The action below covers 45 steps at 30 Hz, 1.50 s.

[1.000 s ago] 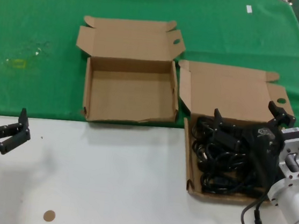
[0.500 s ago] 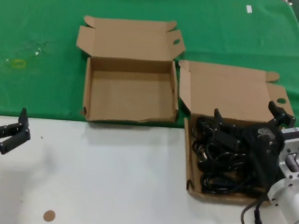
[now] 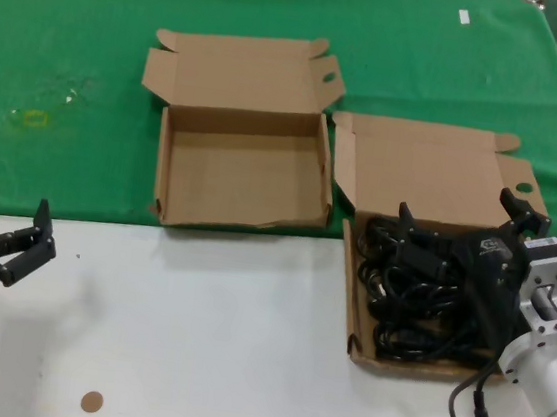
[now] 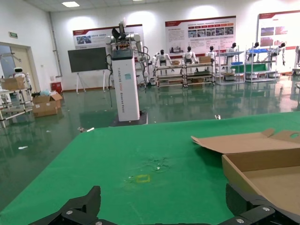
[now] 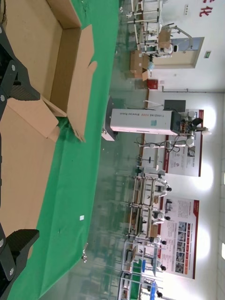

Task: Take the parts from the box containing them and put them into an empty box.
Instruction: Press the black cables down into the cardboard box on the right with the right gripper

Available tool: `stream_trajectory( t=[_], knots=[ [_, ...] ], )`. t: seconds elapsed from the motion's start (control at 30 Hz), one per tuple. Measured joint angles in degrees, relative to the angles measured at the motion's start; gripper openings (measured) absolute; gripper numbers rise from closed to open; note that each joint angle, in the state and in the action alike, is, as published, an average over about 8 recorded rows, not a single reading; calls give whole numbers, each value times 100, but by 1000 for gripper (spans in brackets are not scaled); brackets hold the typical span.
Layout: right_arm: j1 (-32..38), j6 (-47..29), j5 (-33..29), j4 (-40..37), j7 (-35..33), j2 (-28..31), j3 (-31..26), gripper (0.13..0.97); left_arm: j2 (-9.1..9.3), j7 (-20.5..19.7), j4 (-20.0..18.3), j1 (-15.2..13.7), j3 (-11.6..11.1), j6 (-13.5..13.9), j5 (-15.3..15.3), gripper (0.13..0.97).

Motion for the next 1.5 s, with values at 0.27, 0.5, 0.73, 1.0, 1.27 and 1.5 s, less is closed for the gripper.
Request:
stream_trajectory(
  t=[0.27, 0.5, 0.73, 1.0, 1.27, 1.5],
  knots=[
    [0, 0, 0, 0, 0, 0, 0, 966, 0, 0, 0, 0, 0, 0, 0, 885],
    [0, 4, 3, 1, 4, 5, -9, 966, 0, 0, 0, 0, 0, 0, 0, 815],
    [-4, 60, 43, 29, 57, 75, -99, 966, 0, 0, 0, 0, 0, 0, 0, 700],
    [42, 274, 331, 98, 226, 536, -421, 966, 0, 0, 0, 0, 0, 0, 0, 521],
    [224, 354, 637, 95, 355, 1286, -813, 966, 0, 0, 0, 0, 0, 0, 0, 351],
    [479, 64, 720, 85, 568, 2077, -1158, 966, 0, 0, 0, 0, 0, 0, 0, 253]
  ],
)
